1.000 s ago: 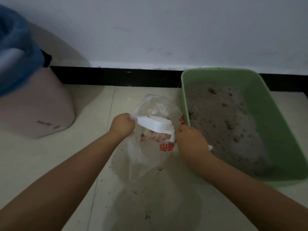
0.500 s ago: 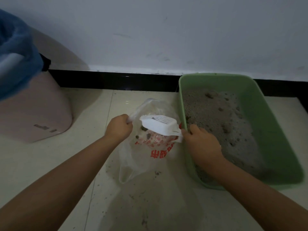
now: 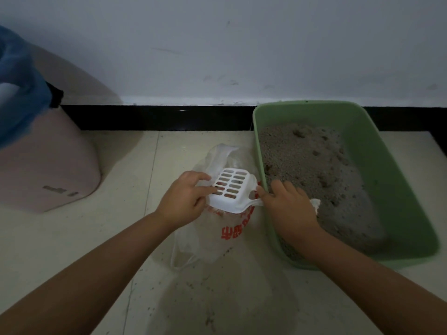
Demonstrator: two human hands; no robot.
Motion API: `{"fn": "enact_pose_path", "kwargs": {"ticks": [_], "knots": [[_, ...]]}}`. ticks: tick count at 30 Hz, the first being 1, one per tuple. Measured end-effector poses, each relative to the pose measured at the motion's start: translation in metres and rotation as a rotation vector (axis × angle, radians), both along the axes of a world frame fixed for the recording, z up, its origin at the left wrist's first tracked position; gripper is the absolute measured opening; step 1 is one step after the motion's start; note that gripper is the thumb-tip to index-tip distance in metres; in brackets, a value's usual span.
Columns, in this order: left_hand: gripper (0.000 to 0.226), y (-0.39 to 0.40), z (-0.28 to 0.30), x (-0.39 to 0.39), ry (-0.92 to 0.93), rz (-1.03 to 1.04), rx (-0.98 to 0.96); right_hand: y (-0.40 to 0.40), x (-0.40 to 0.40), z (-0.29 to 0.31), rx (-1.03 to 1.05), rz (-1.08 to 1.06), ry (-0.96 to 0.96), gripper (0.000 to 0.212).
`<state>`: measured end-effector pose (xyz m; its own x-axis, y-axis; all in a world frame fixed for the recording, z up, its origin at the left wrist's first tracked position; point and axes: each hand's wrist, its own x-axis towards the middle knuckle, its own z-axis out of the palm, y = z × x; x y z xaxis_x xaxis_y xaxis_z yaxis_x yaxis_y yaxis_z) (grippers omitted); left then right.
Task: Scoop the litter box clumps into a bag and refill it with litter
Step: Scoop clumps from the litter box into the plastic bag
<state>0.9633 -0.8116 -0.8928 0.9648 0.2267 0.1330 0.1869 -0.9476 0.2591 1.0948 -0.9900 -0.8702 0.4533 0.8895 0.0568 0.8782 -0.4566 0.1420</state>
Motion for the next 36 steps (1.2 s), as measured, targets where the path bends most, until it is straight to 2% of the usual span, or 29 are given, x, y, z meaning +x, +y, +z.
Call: {"fn": "enact_pose_path", "kwargs": {"ticks": [4,7,11,13,15,18,22,26,28,30,33,36], "knots": [[0.043,0.001,-0.002,0.0,-0.02,0.003,-0.012,0.002,0.003,0.002,-0.007,-0.003,0.05,0.034],[0.046,0.007,-0.003,-0.005,-0.035,0.049,0.001,0.004,0.002,0.008,-0.031,-0.04,0.099,0.055],[0.045,0.012,0.009,0.006,-0.161,0.113,0.064,-0.012,0.012,0.027,-0.067,-0.099,0.267,0.046],[0.047,0.005,0.015,0.017,-0.259,0.125,0.095,-0.028,0.024,0.036,-0.063,-0.195,0.368,0.045],[0.049,-0.009,0.019,0.034,-0.334,0.076,0.096,-0.049,0.038,0.046,-0.001,-0.3,0.401,0.035],[0.044,-0.037,0.015,0.062,-0.374,-0.095,0.062,-0.085,0.06,0.057,-0.038,-0.562,0.44,0.026],[0.043,-0.073,-0.007,0.088,-0.21,-0.331,0.088,-0.133,0.078,0.065,-0.303,-0.814,0.483,0.038],[0.042,-0.079,-0.028,0.102,-0.154,-0.401,0.082,-0.161,0.085,0.057,-0.372,-0.963,0.672,0.025],[0.038,-0.078,-0.035,0.102,-0.18,-0.377,0.038,-0.16,0.086,0.049,-0.362,-0.934,0.686,0.012],[0.032,-0.079,-0.039,0.101,-0.235,-0.348,0.001,-0.151,0.087,0.039,-0.36,-0.847,0.666,0.01],[0.025,-0.081,-0.044,0.096,-0.356,-0.372,0.002,-0.139,0.093,0.022,-0.34,-0.753,0.614,0.037],[0.013,-0.081,-0.049,0.093,-0.431,-0.432,-0.013,-0.131,0.102,0.002,-0.326,-0.675,0.6,0.033]]}}
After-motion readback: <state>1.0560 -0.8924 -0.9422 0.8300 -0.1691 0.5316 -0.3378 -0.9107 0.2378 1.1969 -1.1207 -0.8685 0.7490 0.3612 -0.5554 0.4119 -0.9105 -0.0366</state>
